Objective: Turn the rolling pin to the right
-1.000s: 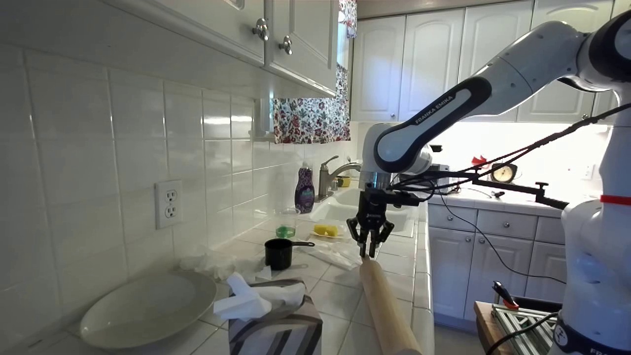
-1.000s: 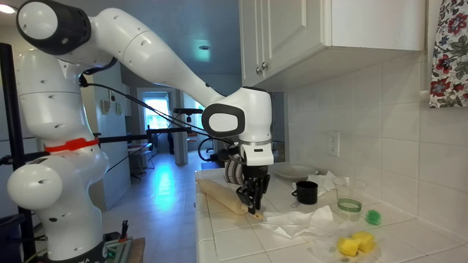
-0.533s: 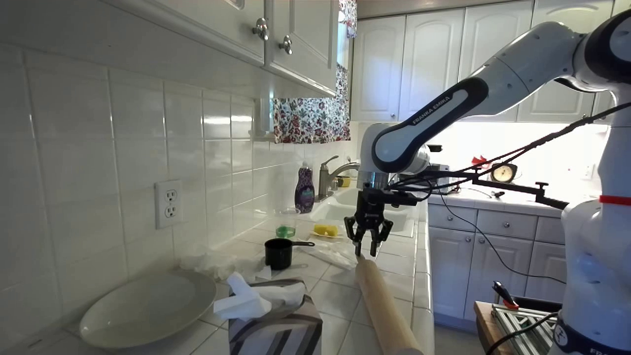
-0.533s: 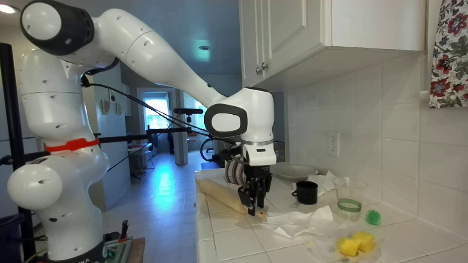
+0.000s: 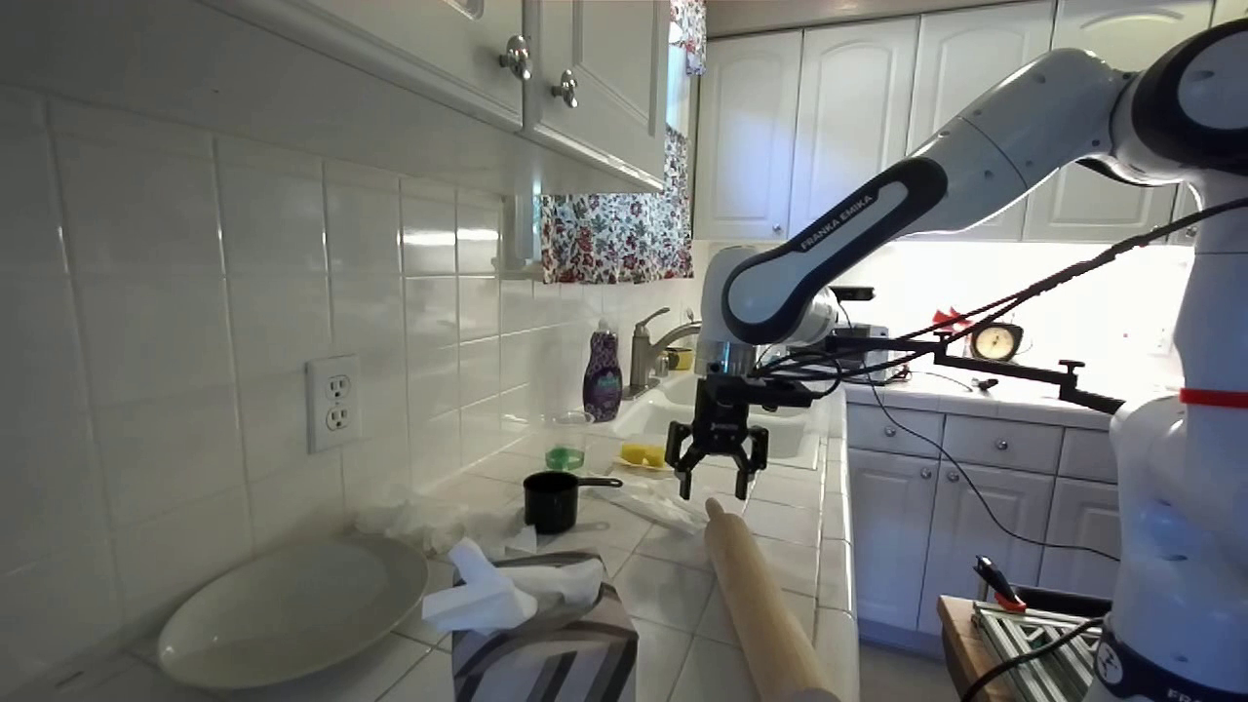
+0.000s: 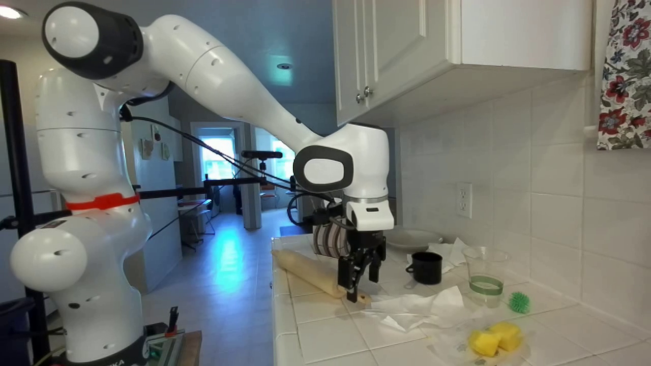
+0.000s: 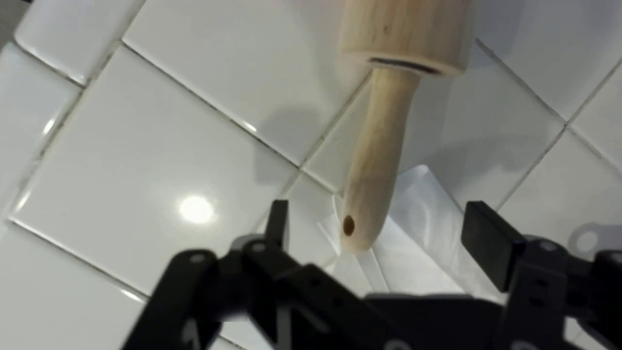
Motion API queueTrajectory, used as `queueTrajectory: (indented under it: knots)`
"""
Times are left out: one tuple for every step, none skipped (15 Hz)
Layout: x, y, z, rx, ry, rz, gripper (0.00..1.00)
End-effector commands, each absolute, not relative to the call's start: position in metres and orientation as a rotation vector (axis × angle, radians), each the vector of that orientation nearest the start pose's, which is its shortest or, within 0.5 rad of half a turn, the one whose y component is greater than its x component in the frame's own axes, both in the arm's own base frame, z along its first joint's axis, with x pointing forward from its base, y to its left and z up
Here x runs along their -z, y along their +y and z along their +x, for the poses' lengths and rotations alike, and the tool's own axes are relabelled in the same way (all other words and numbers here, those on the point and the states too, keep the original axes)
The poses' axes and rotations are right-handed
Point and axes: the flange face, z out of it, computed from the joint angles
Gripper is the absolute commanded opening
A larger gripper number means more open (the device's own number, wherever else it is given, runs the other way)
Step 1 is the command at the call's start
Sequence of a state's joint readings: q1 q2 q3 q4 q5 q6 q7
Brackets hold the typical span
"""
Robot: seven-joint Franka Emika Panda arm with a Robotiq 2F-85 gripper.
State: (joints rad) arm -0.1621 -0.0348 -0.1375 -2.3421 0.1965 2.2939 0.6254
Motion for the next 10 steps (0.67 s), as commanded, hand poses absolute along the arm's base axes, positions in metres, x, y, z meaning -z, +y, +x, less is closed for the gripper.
queueTrajectory:
  knots:
    - [-0.345, -0.143, 0.496, -0.090, 1.465, -2.644, 0.60]
    - [-0.345, -0.142, 0.498, -0.099, 1.459, -2.650, 0.52]
    - [-0.344, -0.141, 0.500, -0.109, 1.459, -2.654, 0.44]
    - [-0.343, -0.140, 0.502, -0.118, 1.454, -2.657, 0.35]
    - [-0.342, -0.139, 0.503, -0.132, 1.449, -2.657, 0.29]
    - [-0.341, -0.139, 0.504, -0.141, 1.445, -2.661, 0.20]
    - [-0.340, -0.137, 0.505, -0.153, 1.438, -2.664, 0.14]
    - [-0.340, -0.137, 0.506, -0.162, 1.437, -2.667, 0.05]
    - [-0.340, -0.136, 0.507, -0.169, 1.437, -2.669, 0.07]
    - [-0.339, -0.136, 0.507, -0.182, 1.436, -2.671, 0.06]
